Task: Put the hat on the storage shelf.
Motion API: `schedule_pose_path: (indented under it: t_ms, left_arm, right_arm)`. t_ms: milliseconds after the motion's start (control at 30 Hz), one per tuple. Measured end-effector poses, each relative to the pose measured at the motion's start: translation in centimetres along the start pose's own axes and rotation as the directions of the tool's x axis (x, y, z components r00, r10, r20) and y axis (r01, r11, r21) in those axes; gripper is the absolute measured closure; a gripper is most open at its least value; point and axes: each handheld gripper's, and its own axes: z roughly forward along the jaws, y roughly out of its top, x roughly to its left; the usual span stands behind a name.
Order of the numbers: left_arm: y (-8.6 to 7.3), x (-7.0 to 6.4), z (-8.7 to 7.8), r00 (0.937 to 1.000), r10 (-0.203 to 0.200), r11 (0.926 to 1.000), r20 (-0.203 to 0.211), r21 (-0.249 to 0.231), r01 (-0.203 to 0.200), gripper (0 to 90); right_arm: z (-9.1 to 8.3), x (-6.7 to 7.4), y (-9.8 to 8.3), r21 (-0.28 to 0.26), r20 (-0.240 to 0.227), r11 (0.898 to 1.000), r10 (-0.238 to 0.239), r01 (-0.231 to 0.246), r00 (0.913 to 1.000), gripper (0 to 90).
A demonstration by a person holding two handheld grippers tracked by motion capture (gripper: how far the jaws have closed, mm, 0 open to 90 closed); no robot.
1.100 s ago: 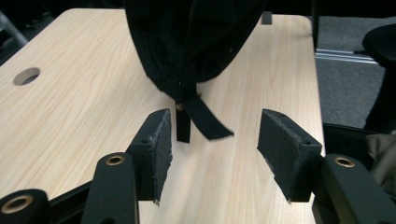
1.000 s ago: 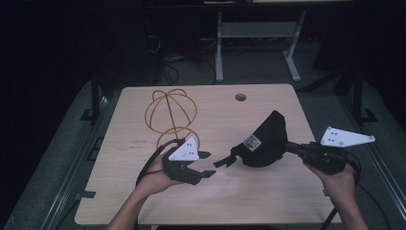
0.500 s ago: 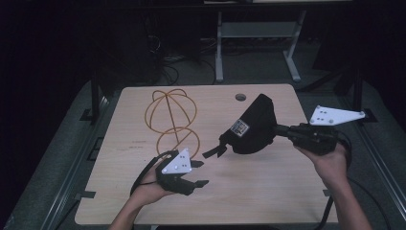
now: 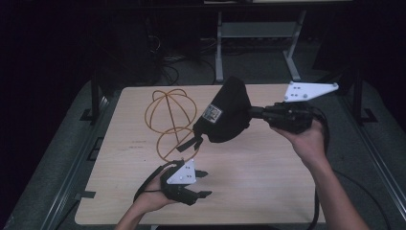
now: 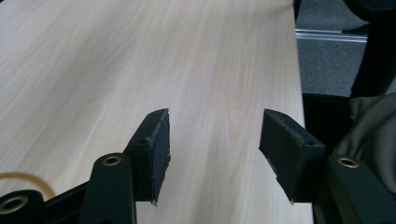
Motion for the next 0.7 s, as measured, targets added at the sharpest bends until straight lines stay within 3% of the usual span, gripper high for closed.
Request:
schedule_pose_path:
  t_ms: [200, 367, 533, 567, 700]
  left_arm:
    - [-0.1, -0.1, 0.2, 0.9996, 0.029, 0.9995, 0.006, 0.015, -0.029, 42.7]
    - [-0.3, 0.1, 0.2, 0.9998, 0.015, 0.9999, 0.013, 0.007, -0.015, 42.9]
    - [-0.3, -0.3, 0.7, 0.9991, 0.028, 0.9995, 0.033, 0.01, -0.028, 43.2]
    - [-0.3, -0.5, 0.9, 0.9987, 0.029, 0.9995, 0.041, 0.014, -0.03, 43.3]
    - [-0.2, -0.6, 1.1, 0.998, 0.034, 0.9991, 0.053, 0.024, -0.035, 43.7]
  right_arm:
    - [3.6, 0.0, 3.6, 0.031, -0.066, 0.999, -0.035, 0.037, 0.9972, 90.0]
    - [6.6, -0.2, 6.1, 0.064, -0.094, 0.996, -0.062, 0.068, 0.9936, 90.0]
    - [9.0, -0.3, 7.8, 0.117, -0.107, 0.989, -0.078, 0.091, 0.9911, 90.0]
    - [10.4, -0.3, 8.8, 0.143, -0.111, 0.984, -0.094, 0.109, 0.9894, 90.0]
    - [12.4, -0.2, 10.1, 0.174, -0.123, 0.976, -0.108, 0.129, 0.9865, 90.0]
